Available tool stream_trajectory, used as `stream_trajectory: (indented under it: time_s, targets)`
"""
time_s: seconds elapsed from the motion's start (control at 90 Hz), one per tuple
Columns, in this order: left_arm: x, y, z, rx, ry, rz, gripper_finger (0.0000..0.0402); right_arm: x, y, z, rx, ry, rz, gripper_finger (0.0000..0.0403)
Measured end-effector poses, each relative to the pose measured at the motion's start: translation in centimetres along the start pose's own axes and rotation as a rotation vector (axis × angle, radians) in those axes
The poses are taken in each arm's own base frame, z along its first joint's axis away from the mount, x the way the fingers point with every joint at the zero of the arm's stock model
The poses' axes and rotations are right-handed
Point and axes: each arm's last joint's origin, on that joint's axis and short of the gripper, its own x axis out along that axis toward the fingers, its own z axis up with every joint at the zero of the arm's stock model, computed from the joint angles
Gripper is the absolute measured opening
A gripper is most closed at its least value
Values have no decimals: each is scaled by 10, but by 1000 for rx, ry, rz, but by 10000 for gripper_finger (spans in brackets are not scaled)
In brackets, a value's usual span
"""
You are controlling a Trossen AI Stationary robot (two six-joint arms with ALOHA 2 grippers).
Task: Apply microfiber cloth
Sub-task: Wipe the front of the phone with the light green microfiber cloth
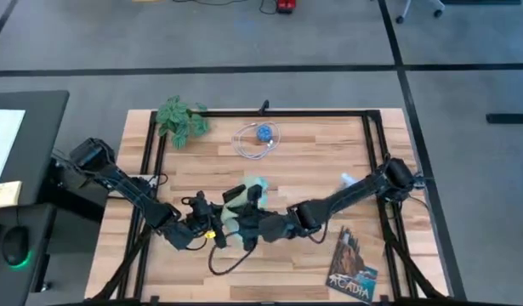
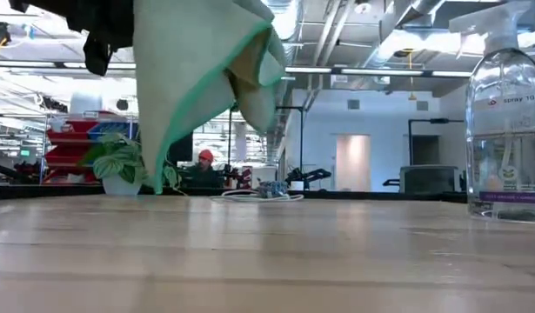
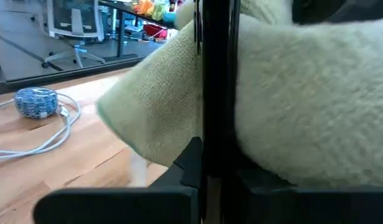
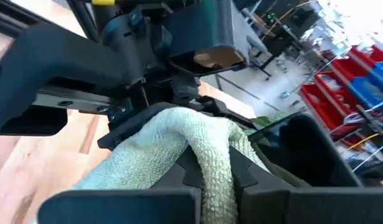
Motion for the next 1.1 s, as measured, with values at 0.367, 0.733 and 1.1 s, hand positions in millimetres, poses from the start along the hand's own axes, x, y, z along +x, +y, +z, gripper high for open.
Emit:
stream_trajectory:
  time_s: [0.367,0.733,1.1]
  targets:
    - [-3,-6,4,36,-14,-2,7,-15,11,-26,-198,304,-166,1]
    - [-5,-11,7,19,0,-52,7,-10,8,-14,-152,210,-217,1]
    - [-7,-8,6,44,-39,24,7,-40,16,-36,-186,411,-191,1]
